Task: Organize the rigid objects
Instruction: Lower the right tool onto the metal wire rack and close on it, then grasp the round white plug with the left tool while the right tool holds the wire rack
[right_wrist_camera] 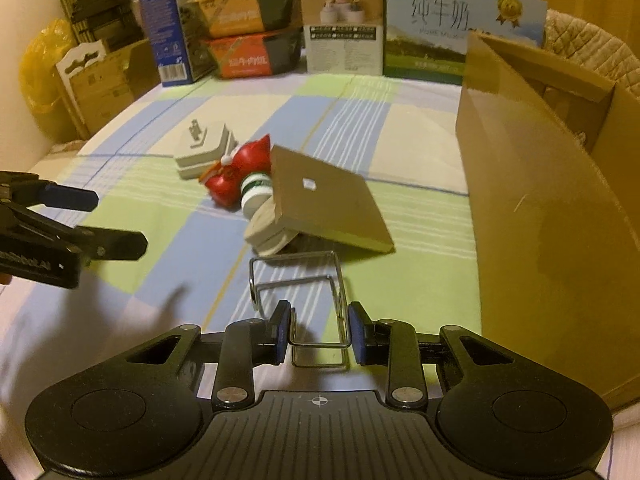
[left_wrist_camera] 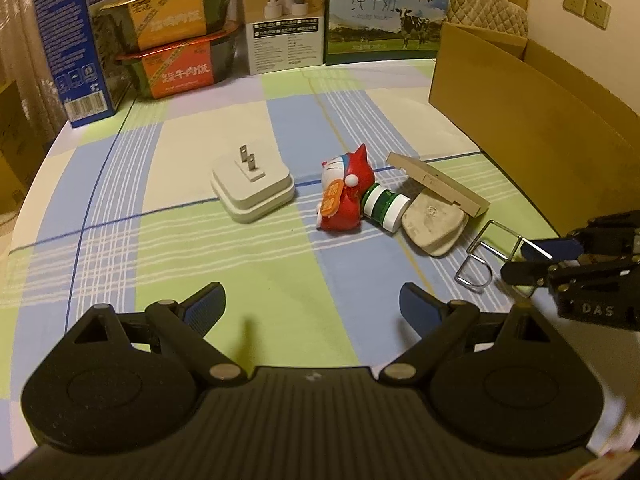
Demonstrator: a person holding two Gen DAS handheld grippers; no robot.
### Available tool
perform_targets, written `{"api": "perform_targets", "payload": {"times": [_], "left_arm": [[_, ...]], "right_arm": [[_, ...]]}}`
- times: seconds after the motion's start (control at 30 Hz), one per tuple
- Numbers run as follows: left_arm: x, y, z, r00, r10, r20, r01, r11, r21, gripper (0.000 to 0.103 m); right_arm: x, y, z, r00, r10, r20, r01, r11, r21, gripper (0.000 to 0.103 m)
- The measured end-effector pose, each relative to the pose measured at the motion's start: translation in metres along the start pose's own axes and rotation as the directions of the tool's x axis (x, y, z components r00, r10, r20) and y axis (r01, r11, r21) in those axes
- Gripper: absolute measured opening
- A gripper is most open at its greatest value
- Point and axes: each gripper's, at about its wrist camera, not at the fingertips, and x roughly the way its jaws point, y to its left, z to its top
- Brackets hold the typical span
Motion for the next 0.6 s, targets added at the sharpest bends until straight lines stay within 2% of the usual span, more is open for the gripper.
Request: {"api": "perform_targets", "payload": {"times": [0.23,0.5,0.6], "left_arm": [[0.015,-0.003,0.006,1.000,-0.002,-0.012,0.002,1.000,0.015,0.090],[0.017,-0.007,0.008,1.000,-0.009,-0.005,0.009,1.000,0.026,0.090],[0.017,-0.004,0.008,1.000,-0.001,-0.004,0.001,1.000,0.016,0.090]], "right_arm": [[0.004,-0.004,0.005,0.998,-0.057,0.008,0.057,0.998,0.015,0.027],[0.020,-0.008,0.018,0.997,-0.073,0.031,0.072,0.997,0.019,0.027],[0.026,-0.007,0.022,0.993,-0.108,0.042,0.108,0.994,0.002,0.027]]}}
